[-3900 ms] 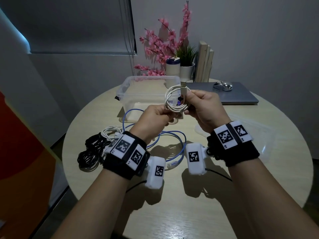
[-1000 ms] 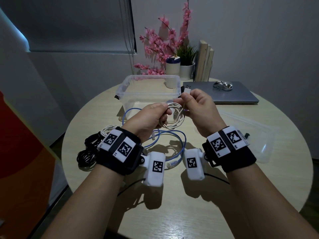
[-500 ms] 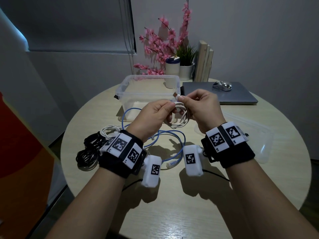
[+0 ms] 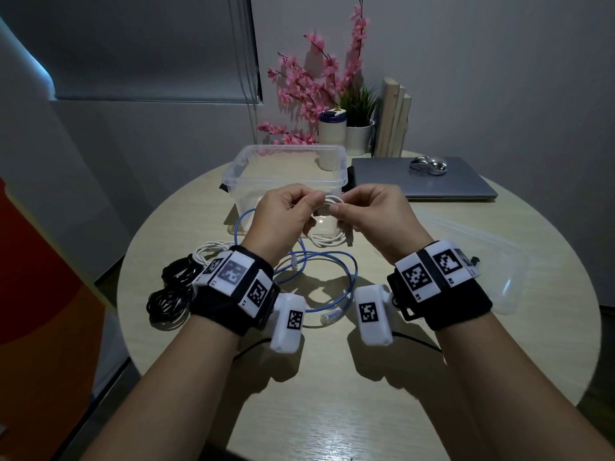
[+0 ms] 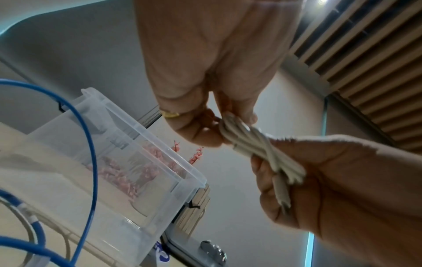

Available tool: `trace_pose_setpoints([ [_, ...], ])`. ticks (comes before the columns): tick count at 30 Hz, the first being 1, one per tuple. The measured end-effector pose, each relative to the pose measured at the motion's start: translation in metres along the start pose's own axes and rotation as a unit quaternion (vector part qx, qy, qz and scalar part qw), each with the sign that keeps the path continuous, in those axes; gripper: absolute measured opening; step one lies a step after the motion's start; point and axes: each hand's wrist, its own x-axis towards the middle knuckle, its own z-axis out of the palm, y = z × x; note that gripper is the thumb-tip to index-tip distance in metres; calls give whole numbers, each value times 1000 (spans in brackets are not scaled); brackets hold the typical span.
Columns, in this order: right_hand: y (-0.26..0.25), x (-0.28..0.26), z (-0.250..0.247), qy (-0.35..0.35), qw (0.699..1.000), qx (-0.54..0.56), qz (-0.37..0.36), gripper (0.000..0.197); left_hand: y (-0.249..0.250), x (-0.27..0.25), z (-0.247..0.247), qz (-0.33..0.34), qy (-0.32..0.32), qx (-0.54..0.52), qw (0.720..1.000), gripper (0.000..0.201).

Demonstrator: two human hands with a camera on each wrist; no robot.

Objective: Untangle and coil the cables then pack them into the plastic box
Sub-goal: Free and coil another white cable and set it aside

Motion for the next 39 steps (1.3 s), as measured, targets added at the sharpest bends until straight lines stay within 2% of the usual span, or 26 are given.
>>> trace_pose_setpoints([
  [4,4,3,0,22,1000,-9,5,5,0,0,-6,-66,-68,-67,993,16],
  [9,6,5,0,11,1000,-26,2,5,1,-3,-12,-66,-113,-69,989,16],
  [17,5,5,1,-37,999,-26,-9,12,-4,-3,-9,-38,-99,22,994,24],
  [21,4,4,-1,-47,999,-4,-4,13,-4,-7,-10,-55,-106,-41,992,19],
  [25,3,3,-1,-50,998,29,-4,15,-3,-5,-11,-55,-78,-79,992,14],
  [31,2,2,2,-21,994,109,10,15,0,-4,-11,-42,-65,-66,995,17],
  [34,3,4,2,0,994,108,10,17,1,-8,-10,-43,-69,-81,993,15],
  [39,2,8,2,12,996,93,11,17,4,-7,-7,-13,-31,-10,999,20],
])
